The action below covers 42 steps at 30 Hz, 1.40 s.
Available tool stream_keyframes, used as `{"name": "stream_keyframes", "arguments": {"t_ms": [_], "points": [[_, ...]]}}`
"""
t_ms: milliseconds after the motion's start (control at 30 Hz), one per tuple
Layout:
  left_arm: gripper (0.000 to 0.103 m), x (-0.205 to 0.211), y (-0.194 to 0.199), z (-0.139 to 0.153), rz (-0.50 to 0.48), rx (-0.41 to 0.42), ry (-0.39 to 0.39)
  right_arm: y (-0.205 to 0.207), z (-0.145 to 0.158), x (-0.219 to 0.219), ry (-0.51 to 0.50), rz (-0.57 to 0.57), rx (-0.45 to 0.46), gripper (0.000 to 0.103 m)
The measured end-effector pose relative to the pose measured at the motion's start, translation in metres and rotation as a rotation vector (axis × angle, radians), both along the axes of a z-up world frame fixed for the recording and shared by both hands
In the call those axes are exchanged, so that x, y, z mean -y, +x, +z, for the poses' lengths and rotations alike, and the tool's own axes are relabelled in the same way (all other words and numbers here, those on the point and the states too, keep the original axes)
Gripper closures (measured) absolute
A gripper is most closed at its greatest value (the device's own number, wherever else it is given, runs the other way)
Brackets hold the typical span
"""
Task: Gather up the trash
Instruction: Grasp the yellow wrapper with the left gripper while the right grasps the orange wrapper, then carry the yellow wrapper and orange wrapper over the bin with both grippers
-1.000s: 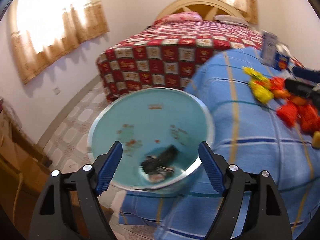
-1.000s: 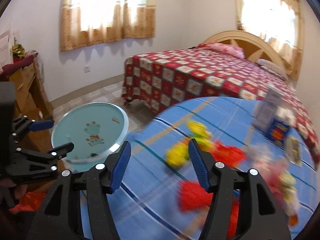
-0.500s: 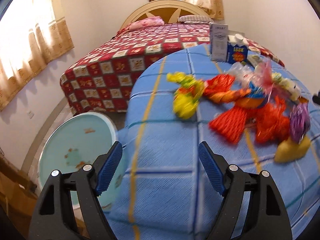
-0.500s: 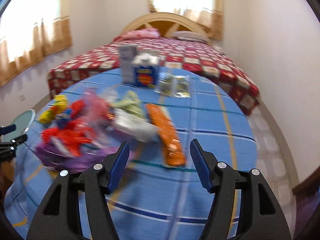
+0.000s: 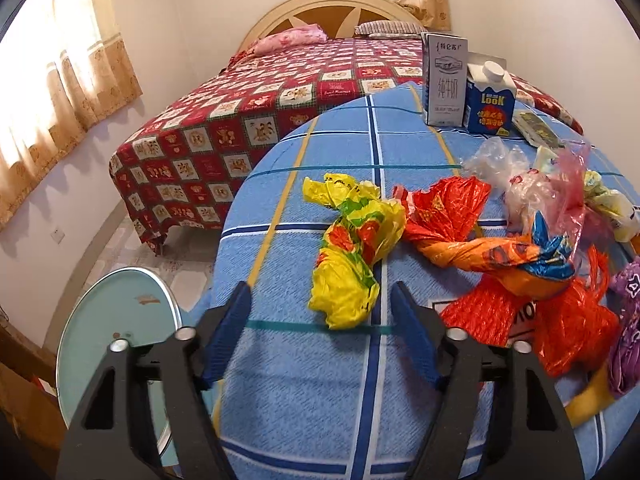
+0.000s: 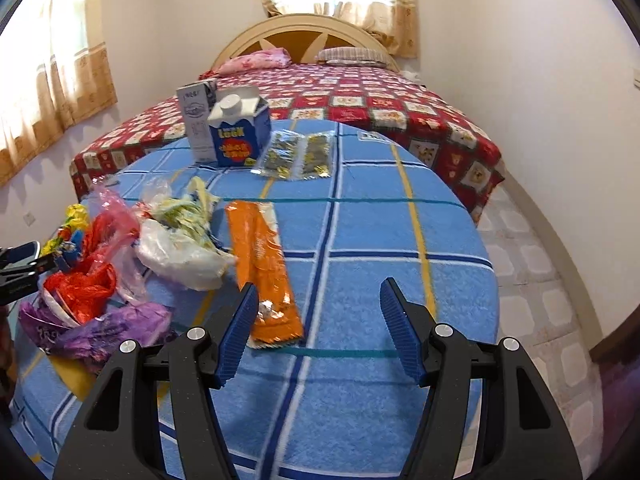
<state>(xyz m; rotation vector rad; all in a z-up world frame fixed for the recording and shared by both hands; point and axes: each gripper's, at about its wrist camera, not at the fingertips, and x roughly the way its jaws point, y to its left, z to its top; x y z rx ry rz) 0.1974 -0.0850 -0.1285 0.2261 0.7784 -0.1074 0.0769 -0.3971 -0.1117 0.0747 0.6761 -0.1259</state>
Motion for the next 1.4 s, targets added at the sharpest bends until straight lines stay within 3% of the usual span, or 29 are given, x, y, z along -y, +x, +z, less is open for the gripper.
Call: {"name": "stream_keyframes", "arguments": {"t_ms": [100, 133, 233, 300, 367, 400, 467, 633, 1067, 1400], "points": [[0.059, 0.003, 0.002, -0.002, -0.025, -0.011, -0.002, 0.007, 0.001, -0.009, -0.005, 0.029, -0.012, 0.04], [0.074, 0.004, 0.003, -0.003, -0.04, -0.019, -0.006, 0.01, 0.0, -0.012, -0.007, 0.039, -0.021, 0.04], [0.078, 0.006, 0.001, -0.004, -0.057, -0.017, -0.004, 0.021, -0.006, -0.018, -0.009, 0.061, -0.07, 0.046], [0.078, 0.005, -0.003, -0.003, -0.068, -0.01, -0.006, 0.027, -0.011, -0.019, 0.006, 0.079, -0.105, 0.067], [0.078, 0.001, -0.009, 0.001, -0.072, 0.0, -0.014, 0.028, -0.016, -0.021, 0.022, 0.107, -0.126, 0.078], [0.078, -0.001, -0.012, 0.004, -0.072, 0.007, -0.02, 0.028, -0.017, -0.022, 0.028, 0.116, -0.131, 0.09], [0.078, -0.008, -0.018, 0.01, -0.065, 0.022, -0.031, 0.027, -0.021, -0.024, 0.038, 0.131, -0.14, 0.096], [0.078, -0.017, -0.031, 0.023, -0.064, 0.044, -0.053, 0.023, -0.025, -0.024, 0.05, 0.135, -0.134, 0.097], [0.078, -0.036, -0.067, 0.047, -0.082, 0.085, -0.058, 0.006, 0.01, -0.012, 0.002, 0.066, -0.009, 0.098], [0.078, -0.087, -0.072, 0.049, 0.046, 0.076, -0.029, 0.015, 0.052, -0.075, -0.001, 0.226, 0.088, 0.098]]}}
